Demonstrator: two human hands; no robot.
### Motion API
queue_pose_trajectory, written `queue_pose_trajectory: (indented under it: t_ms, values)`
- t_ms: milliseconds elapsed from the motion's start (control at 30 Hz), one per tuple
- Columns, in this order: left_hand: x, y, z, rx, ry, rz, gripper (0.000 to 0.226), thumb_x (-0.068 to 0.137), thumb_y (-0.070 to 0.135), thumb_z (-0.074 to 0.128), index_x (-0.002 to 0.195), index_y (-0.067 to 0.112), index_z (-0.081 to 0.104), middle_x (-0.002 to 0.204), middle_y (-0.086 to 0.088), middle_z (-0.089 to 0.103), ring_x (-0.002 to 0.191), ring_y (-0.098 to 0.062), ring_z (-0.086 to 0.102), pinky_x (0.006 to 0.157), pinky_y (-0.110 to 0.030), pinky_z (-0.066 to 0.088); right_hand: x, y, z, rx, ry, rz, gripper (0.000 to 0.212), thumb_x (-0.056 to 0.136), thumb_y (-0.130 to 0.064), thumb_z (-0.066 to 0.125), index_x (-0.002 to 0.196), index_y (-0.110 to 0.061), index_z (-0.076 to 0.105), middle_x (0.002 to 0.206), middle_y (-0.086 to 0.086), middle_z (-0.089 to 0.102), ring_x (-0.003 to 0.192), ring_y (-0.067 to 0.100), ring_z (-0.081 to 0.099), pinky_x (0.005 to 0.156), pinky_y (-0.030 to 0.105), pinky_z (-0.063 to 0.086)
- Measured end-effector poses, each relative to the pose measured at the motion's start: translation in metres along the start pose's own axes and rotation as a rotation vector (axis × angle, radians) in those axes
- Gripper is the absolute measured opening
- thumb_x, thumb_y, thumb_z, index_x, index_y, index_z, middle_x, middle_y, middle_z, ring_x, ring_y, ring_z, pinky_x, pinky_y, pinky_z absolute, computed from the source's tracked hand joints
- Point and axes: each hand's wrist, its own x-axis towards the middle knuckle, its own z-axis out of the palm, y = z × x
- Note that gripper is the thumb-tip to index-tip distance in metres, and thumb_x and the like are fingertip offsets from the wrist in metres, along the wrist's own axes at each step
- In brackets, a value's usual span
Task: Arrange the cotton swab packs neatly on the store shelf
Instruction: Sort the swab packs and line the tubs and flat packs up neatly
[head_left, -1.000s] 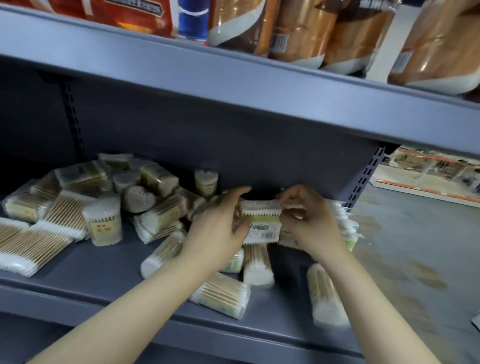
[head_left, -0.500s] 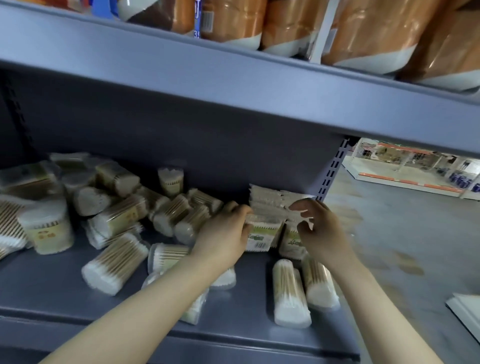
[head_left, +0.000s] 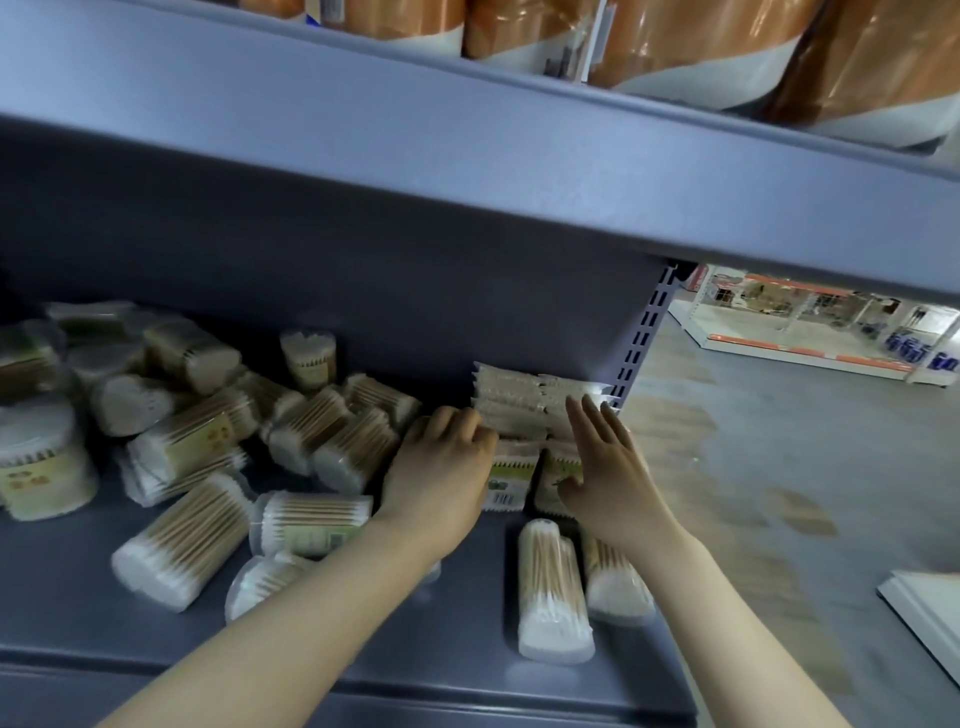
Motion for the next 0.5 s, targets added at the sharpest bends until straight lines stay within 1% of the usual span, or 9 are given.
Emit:
queue_pose_trajectory:
  t_ms: [67,133,233,333,433,500]
  values:
    - [0.002,0.003,0.003,0.010,0.024,0.030,0.039,0.034,0.017,0.088,0.068,0.018,0.069,0.075,0.002,0.062,0.069,-0.022,0.061,0.050,-0.028,0.046,0.000,-0.001,-0.001,-0.027,-0.034,0.005,0.076,0.091,-0.013,0.042,0.146,-0.005,-0.010,0.156,0.008,-0.012,0.143,0.020,-0.013,0.109,0.020,-0.013]
    - [0.003,0.005,0.008,0.008,0.045,0.049,0.040,0.035,0.010,0.086,0.070,0.016,0.069,0.074,0.000,0.061,0.067,-0.023,0.060,0.052,-0.030,0.047,0.000,-0.001,0.001,-0.040,-0.051,0.003,0.074,0.092,-0.014,0.041,0.145,-0.003,-0.009,0.156,0.009,-0.011,0.144,0.020,-0.011,0.108,0.018,-0.014]
    - [0.006,0.005,0.017,-0.002,0.072,0.073,0.042,0.036,0.001,0.081,0.075,0.012,0.069,0.075,-0.005,0.061,0.066,-0.028,0.060,0.056,-0.033,0.052,0.001,0.002,0.007,-0.055,-0.037,-0.009,0.072,0.091,-0.016,0.041,0.146,-0.004,-0.004,0.156,0.010,-0.006,0.144,0.020,-0.006,0.107,0.016,-0.013]
    - [0.008,0.006,0.018,0.001,0.088,0.091,0.040,0.038,-0.004,0.077,0.075,0.011,0.068,0.075,-0.006,0.060,0.065,-0.029,0.059,0.059,-0.036,0.054,0.002,0.004,0.010,-0.049,-0.033,-0.021,0.071,0.091,-0.016,0.041,0.147,-0.005,-0.002,0.156,0.009,-0.004,0.145,0.019,-0.005,0.106,0.015,-0.013]
    - [0.010,0.010,0.017,0.009,0.088,0.094,0.043,0.034,-0.003,0.079,0.073,0.011,0.068,0.073,-0.006,0.059,0.064,-0.028,0.059,0.057,-0.035,0.053,0.004,0.006,0.012,-0.020,-0.041,-0.005,0.073,0.090,-0.015,0.043,0.147,-0.007,-0.001,0.157,0.008,-0.003,0.145,0.019,-0.004,0.112,0.020,-0.007]
    - [0.010,0.011,0.017,-0.003,0.085,0.084,0.045,0.030,-0.001,0.082,0.071,0.011,0.068,0.072,-0.006,0.059,0.062,-0.026,0.058,0.053,-0.033,0.052,0.005,0.008,0.015,-0.010,-0.041,-0.001,0.074,0.089,-0.016,0.044,0.148,-0.007,0.000,0.157,0.008,-0.002,0.145,0.019,-0.004,0.114,0.022,-0.004]
